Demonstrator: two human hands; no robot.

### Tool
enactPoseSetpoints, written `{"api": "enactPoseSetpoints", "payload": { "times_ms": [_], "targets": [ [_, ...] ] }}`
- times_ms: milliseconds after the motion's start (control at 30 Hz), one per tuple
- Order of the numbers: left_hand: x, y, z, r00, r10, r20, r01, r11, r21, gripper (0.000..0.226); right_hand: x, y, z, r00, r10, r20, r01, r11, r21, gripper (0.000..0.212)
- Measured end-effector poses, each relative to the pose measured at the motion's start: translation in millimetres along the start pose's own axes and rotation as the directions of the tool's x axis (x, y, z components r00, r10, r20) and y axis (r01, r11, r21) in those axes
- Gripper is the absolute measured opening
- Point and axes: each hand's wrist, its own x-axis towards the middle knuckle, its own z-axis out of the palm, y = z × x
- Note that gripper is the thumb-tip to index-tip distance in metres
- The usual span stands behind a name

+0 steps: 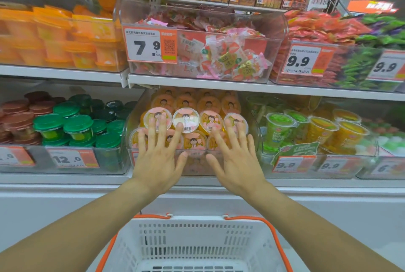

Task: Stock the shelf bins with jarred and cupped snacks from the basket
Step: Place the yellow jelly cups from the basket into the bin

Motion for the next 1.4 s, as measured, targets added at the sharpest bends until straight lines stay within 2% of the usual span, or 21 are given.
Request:
{"api": "enactPoseSetpoints", "payload": {
  "times_ms": [167,300,533,633,700,733,767,833,900,967,1000,1033,1067,1133,1167,1200,1267,1300,1400],
  "targets": [
    [-5.8,9.3,-7.5,0.995,-0.083,-0.050,0.082,0.996,-0.030,0.074,-10.4,-13.4,-3.9,0.997,0.056,-0.048,-0.055,0.998,0.036,0.070],
    [-20.4,20.3,-0.8,0.974,-0.226,0.014,0.225,0.974,0.014,0.084,-25.4,-20.7,4.5,0.994,0.106,0.000,-0.106,0.994,0.004,0.072],
    [-24.0,13.2,-6.9,0.980,-0.185,0.075,0.183,0.983,0.028,0.083,-24.5,-23.7,-5.7,0.990,0.126,0.068,-0.130,0.990,0.060,0.072],
    [-27.2,16.0,-20.7,0.981,-0.189,-0.038,0.186,0.980,-0.067,0.071,-36.2,-27.2,-19.5,0.995,0.100,-0.004,-0.099,0.991,0.087,0.067],
    [-37.6,18.3,-25.7,0.981,-0.135,-0.139,0.111,0.980,-0.167,0.052,-49.0,-31.8,-29.2,0.998,0.021,-0.052,-0.017,0.996,0.084,0.053],
    [-45.9,20.0,-27.2,0.982,-0.108,-0.154,0.072,0.972,-0.225,0.037,-55.5,-33.2,-30.7,1.000,-0.011,-0.006,0.012,0.996,0.087,0.043],
    [-55.5,21.4,-27.8,0.988,-0.103,-0.111,0.065,0.951,-0.303,0.022,-62.1,-32.2,-28.8,0.995,-0.007,0.102,-0.005,0.994,0.113,0.031],
    [-79.9,22.6,-23.2,0.982,-0.152,0.107,0.183,0.896,-0.405,0.008,-79.3,-25.1,-19.4,0.920,0.088,0.383,-0.169,0.968,0.185,0.020],
    [-109.8,16.7,-7.1,0.933,-0.229,0.278,0.323,0.873,-0.365,0.008,-102.1,-13.0,3.8,0.801,0.176,0.572,-0.336,0.923,0.188,0.026],
    [-142.0,5.3,13.8,0.890,-0.313,0.332,0.409,0.870,-0.275,0.006,-130.8,-4.6,35.4,0.738,0.232,0.634,-0.391,0.912,0.121,0.030],
    [-156.1,-1.8,24.8,0.851,-0.382,0.362,0.473,0.856,-0.208,0.019,-145.2,-0.2,50.0,0.722,0.265,0.639,-0.416,0.904,0.094,0.026],
    [-168.3,-10.8,35.9,0.784,-0.471,0.404,0.554,0.825,-0.115,0.036,-159.0,4.3,61.9,0.709,0.308,0.634,-0.427,0.904,0.038,0.017],
    [-180.6,-19.7,44.1,0.687,-0.569,0.453,0.646,0.763,-0.021,0.052,-174.3,11.0,73.2,0.693,0.348,0.632,-0.421,0.906,-0.038,0.014],
    [-204.0,-33.8,53.1,0.480,-0.684,0.549,0.784,0.616,0.082,0.071,-204.3,26.3,90.4,0.652,0.440,0.617,-0.408,0.890,-0.204,0.044],
    [-212.6,-38.9,55.3,0.408,-0.686,0.603,0.811,0.576,0.106,0.070,-218.5,30.3,95.7,0.643,0.477,0.599,-0.413,0.875,-0.254,0.052],
    [-219.3,-41.5,55.6,0.377,-0.664,0.645,0.805,0.580,0.126,0.061,-229.9,33.2,101.8,0.656,0.490,0.573,-0.399,0.871,-0.288,0.056],
    [-225.8,-43.8,50.5,0.406,-0.622,0.669,0.738,0.655,0.161,0.035,-241.8,32.9,107.9,0.669,0.529,0.522,-0.383,0.847,-0.368,0.058],
    [-226.6,-45.8,50.2,0.433,-0.609,0.664,0.688,0.700,0.193,0.029,-241.8,31.7,108.1,0.650,0.570,0.503,-0.410,0.820,-0.400,0.062],
    [-216.0,-47.3,43.1,0.477,-0.561,0.677,0.523,0.800,0.295,0.030,-228.8,31.7,105.1,0.515,0.661,0.545,-0.555,0.742,-0.375,0.073]
  ]
}}
